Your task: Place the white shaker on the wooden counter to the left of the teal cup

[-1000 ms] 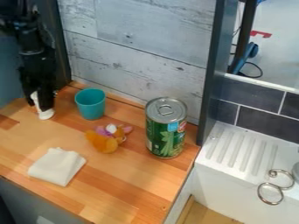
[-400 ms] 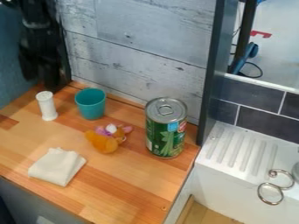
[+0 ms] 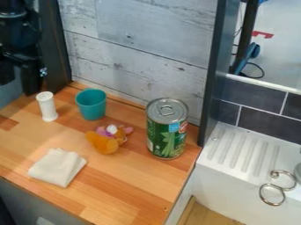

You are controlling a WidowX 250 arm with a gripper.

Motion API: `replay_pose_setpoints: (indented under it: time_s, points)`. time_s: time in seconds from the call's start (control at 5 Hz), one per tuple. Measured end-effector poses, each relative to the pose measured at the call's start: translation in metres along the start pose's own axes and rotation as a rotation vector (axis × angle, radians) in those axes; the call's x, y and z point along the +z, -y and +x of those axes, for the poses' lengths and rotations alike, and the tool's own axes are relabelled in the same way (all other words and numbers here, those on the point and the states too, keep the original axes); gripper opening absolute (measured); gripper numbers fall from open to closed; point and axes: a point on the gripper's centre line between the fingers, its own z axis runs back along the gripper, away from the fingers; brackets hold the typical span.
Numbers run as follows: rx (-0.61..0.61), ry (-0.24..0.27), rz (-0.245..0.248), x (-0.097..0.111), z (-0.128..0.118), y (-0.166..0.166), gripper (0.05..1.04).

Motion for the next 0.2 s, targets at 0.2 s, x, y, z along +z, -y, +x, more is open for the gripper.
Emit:
replay_pose_setpoints:
  time_s: [0.2]
  points:
    - [-0.014,0.017,-0.058,0.0101,-0.0188,0.0194,1.001]
